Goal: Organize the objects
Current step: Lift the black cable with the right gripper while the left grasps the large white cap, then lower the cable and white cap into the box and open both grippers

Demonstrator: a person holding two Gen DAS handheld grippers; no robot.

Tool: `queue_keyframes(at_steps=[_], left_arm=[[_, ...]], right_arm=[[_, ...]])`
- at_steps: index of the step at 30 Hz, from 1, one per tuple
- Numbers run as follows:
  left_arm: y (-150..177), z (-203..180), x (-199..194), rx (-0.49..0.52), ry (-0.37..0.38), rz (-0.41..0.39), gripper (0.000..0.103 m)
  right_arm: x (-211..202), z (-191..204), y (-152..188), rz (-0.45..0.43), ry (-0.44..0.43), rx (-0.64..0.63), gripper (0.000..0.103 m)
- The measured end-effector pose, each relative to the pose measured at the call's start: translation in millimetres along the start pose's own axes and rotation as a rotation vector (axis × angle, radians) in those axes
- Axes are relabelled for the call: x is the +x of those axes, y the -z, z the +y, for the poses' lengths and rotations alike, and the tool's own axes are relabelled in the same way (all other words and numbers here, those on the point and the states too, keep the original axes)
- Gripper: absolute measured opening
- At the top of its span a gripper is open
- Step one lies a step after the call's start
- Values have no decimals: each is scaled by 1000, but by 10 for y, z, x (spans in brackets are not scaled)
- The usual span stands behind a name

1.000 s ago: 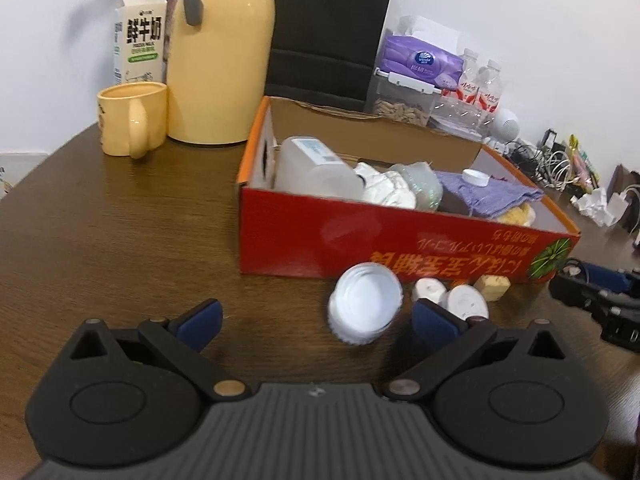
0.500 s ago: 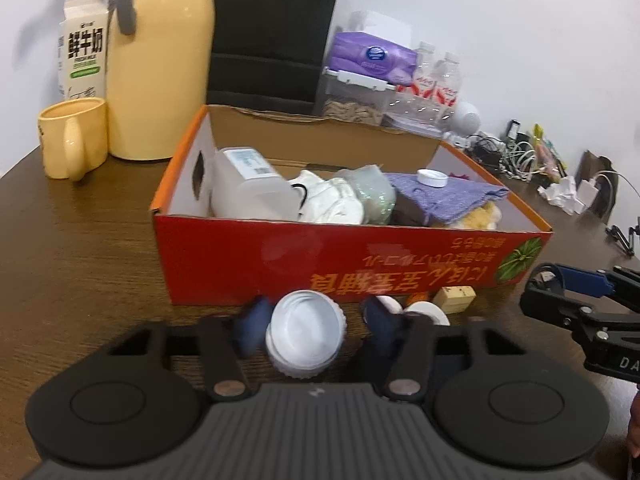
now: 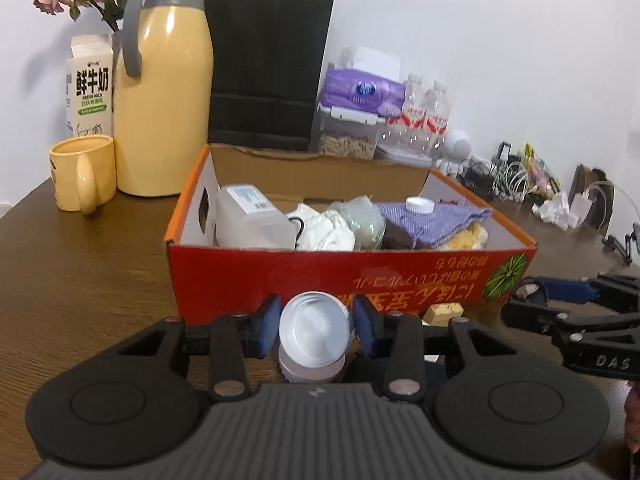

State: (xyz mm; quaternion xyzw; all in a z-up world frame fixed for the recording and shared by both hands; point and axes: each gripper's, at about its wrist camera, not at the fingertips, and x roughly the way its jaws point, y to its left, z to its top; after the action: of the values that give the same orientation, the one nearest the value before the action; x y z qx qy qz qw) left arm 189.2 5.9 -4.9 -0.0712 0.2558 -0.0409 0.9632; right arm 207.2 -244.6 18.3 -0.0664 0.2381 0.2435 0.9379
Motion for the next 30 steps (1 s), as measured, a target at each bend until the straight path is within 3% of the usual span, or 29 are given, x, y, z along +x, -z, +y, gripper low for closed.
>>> queue_keyframes(at_steps=[11,20,25,30], left_arm=[[-224,4,-256,-15,-8,-90,41],[-588,-173,-160,37,-16,-147,41],[-818,-246,-4,28,-29,-187,41],[-980,-302,276,11,-75,-200,41]], right_arm=[[-93,11,-67,-42,-15,-2,58],[-142,56,-508,-133,-2,-55,58],[27,50,-822,-163,18,-59,58],[436,-31,-1054,-137,33,-16,58]])
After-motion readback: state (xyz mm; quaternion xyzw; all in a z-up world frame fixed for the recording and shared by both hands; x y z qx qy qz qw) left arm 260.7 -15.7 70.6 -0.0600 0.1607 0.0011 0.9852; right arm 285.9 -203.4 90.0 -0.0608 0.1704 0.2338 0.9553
